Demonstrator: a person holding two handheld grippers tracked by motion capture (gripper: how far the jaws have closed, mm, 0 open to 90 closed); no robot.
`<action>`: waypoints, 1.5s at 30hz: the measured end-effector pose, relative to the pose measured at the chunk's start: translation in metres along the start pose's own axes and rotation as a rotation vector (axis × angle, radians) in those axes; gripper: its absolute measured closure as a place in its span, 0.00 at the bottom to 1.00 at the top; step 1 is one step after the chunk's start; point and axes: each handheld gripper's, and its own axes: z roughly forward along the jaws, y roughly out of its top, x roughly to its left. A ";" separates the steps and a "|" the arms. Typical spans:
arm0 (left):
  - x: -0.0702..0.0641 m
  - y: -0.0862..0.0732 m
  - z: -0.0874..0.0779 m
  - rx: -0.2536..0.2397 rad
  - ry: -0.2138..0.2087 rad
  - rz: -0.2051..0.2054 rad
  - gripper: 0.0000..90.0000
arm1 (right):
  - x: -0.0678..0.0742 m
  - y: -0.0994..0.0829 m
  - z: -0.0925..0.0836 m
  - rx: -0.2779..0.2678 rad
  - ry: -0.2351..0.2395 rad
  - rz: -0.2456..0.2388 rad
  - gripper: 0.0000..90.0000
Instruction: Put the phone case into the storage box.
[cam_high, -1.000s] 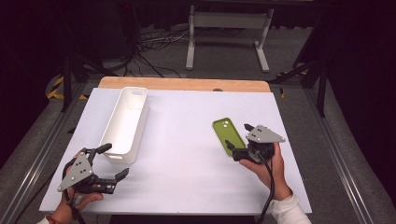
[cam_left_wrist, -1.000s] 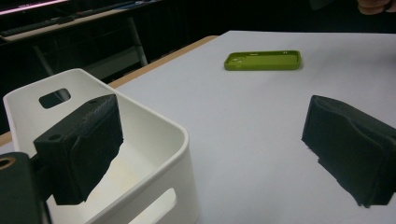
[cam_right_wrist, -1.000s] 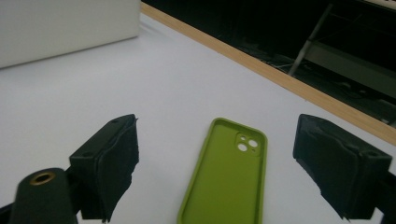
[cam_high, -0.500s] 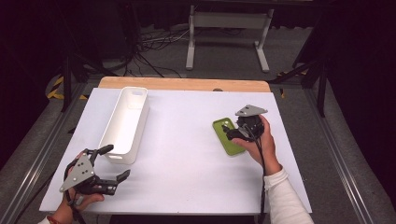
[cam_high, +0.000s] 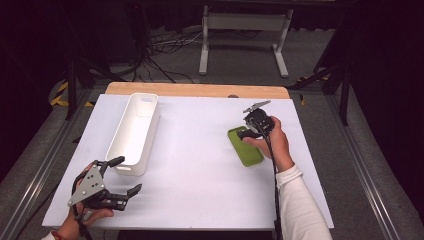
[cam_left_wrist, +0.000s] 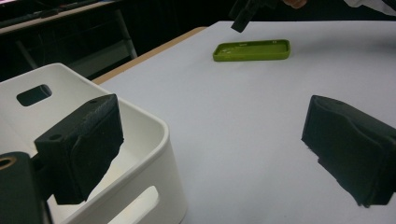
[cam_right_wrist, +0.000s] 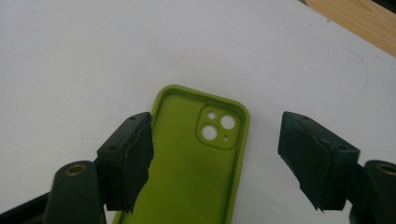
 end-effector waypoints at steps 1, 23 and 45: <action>0.000 0.000 0.000 0.001 -0.003 -0.003 0.07 | -0.002 0.002 0.003 0.020 0.010 0.002 0.30; -0.001 -0.001 0.002 0.022 -0.028 0.013 0.07 | -0.036 0.014 0.045 0.220 0.053 0.091 0.62; -0.002 -0.002 0.005 0.042 -0.055 0.019 0.07 | -0.037 0.015 0.058 0.236 0.034 0.113 0.97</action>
